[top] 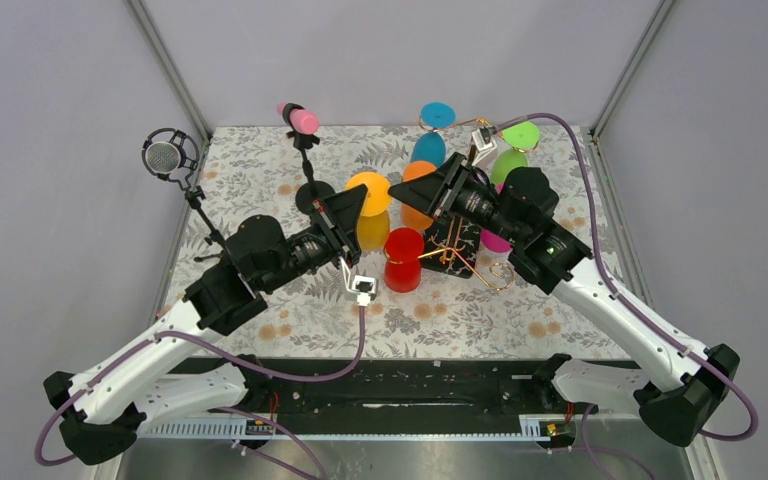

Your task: Place the wine glass upside down on the wine glass rack

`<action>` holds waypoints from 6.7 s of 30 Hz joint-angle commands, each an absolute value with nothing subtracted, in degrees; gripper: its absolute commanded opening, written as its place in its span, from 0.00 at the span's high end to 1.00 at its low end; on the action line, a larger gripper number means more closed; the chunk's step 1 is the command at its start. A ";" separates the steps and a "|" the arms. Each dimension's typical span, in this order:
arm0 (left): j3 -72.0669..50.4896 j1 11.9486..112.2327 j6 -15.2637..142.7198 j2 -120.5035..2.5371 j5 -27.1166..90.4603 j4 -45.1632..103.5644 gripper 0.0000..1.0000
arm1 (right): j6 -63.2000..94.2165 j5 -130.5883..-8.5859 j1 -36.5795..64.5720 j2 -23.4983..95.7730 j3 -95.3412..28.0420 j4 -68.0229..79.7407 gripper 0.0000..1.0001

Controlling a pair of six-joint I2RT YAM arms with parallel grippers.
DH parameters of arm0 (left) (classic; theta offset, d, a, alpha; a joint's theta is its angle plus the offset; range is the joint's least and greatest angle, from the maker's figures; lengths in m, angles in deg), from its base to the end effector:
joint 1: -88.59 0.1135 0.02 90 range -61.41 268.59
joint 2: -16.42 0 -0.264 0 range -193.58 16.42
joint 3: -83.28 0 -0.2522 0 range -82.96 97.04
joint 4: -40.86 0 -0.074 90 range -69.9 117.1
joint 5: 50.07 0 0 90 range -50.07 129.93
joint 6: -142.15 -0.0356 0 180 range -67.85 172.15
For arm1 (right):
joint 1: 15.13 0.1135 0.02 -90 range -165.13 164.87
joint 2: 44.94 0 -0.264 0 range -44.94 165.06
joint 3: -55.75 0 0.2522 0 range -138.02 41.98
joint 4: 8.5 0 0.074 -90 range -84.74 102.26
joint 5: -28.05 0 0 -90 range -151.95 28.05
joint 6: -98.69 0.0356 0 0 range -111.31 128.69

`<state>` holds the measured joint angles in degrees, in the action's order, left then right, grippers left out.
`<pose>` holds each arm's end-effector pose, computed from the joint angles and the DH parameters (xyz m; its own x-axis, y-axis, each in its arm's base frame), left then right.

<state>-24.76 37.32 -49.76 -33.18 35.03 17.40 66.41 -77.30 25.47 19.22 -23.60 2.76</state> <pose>0.1175 -0.1514 0.4084 0.8153 0.5417 0.2047 -0.1597 -0.1296 0.9786 0.1885 0.1740 0.4246 -0.6723 0.4975 -0.5481 -0.4862 0.2615 0.8338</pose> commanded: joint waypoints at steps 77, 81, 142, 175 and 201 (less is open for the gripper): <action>-14.60 37.60 19.61 -38.79 57.39 38.30 0.01 | 60.53 -31.29 21.49 -16.39 -7.68 43.85 1.00; -14.83 37.60 19.28 -38.40 57.77 37.94 0.01 | 61.17 -34.82 20.31 -15.73 -5.42 39.25 1.00; -17.24 37.56 20.62 -39.09 57.72 41.43 0.01 | 57.16 -72.88 9.13 -18.03 -6.06 45.86 1.00; -16.86 37.54 20.99 -39.52 57.27 40.72 0.01 | 60.41 -58.96 9.13 -21.97 -6.13 46.80 1.00; -17.39 37.57 21.77 -39.61 56.69 39.26 0.01 | 60.48 -56.47 9.13 -22.17 -2.18 42.76 0.71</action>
